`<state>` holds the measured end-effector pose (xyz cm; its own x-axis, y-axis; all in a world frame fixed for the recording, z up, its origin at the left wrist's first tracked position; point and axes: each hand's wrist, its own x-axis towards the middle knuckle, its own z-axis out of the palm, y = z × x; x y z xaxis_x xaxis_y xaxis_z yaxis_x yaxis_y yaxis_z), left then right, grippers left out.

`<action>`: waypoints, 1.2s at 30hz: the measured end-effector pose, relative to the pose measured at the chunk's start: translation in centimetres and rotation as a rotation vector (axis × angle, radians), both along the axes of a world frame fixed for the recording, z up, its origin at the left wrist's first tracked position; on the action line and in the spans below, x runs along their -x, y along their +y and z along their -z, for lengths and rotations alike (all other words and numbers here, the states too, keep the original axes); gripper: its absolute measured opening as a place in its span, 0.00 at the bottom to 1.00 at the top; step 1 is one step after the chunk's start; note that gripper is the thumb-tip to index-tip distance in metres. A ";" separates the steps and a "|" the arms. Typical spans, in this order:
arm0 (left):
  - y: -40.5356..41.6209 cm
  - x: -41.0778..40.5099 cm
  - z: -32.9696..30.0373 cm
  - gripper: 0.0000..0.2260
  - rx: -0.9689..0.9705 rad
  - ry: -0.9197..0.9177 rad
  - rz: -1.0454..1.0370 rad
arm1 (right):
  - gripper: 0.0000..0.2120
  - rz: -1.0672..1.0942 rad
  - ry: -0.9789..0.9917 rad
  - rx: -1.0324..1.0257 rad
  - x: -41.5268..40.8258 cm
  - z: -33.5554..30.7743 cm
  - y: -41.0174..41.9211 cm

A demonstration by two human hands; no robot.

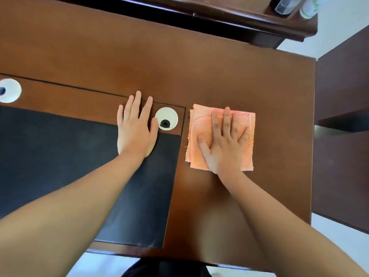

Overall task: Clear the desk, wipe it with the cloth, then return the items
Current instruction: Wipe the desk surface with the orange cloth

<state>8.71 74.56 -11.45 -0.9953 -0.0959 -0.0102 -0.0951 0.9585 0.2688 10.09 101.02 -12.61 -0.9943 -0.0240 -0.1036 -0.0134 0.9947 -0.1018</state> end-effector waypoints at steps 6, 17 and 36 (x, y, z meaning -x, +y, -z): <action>0.0 0.1 0.5 0.26 0.017 -0.001 0.003 | 0.38 -0.035 -0.013 0.013 7.8 -0.5 -1.1; -0.1 0.2 1.0 0.26 0.039 0.005 -0.007 | 0.37 -0.072 0.030 0.041 19.6 -0.5 -3.9; 0.1 0.1 0.3 0.26 0.038 -0.027 0.008 | 0.38 0.001 0.041 0.064 15.4 -0.9 -6.1</action>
